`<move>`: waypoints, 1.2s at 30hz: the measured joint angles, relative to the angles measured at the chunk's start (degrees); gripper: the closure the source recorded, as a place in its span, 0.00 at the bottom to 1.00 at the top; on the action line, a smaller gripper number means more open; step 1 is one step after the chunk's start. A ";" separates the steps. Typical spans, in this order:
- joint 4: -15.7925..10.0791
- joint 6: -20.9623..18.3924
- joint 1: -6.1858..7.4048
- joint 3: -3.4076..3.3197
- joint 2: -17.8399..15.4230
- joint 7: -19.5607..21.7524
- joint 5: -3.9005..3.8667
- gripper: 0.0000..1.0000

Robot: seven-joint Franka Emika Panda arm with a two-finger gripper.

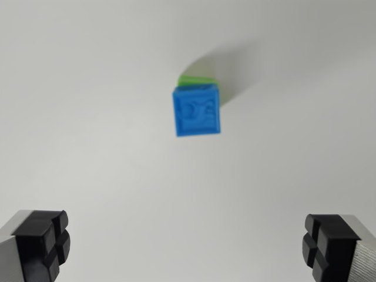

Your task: Stack cube

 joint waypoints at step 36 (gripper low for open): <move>1.06 -1.25 0.00 -0.06 -0.12 0.03 -0.02 0.00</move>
